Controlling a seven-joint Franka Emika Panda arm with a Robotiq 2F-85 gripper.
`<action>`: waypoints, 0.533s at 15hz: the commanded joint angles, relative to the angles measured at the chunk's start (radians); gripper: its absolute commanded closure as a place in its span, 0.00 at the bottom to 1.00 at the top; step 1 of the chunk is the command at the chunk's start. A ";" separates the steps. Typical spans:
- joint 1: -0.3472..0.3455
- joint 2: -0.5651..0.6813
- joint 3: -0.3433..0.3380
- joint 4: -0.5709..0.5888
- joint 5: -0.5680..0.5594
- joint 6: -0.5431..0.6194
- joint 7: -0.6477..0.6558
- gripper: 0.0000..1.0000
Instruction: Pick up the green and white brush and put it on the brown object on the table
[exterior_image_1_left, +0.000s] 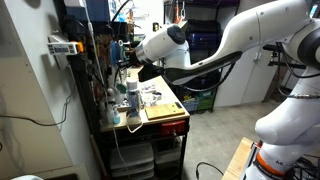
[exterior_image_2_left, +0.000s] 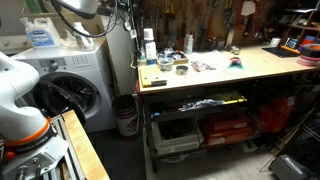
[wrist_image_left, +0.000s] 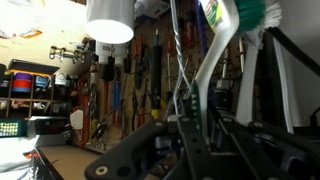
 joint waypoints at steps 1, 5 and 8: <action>-0.006 -0.075 -0.022 -0.029 0.004 0.008 0.024 0.96; 0.018 -0.097 -0.049 -0.053 0.043 -0.002 -0.010 0.96; 0.041 -0.092 -0.066 -0.070 0.074 -0.003 -0.031 0.96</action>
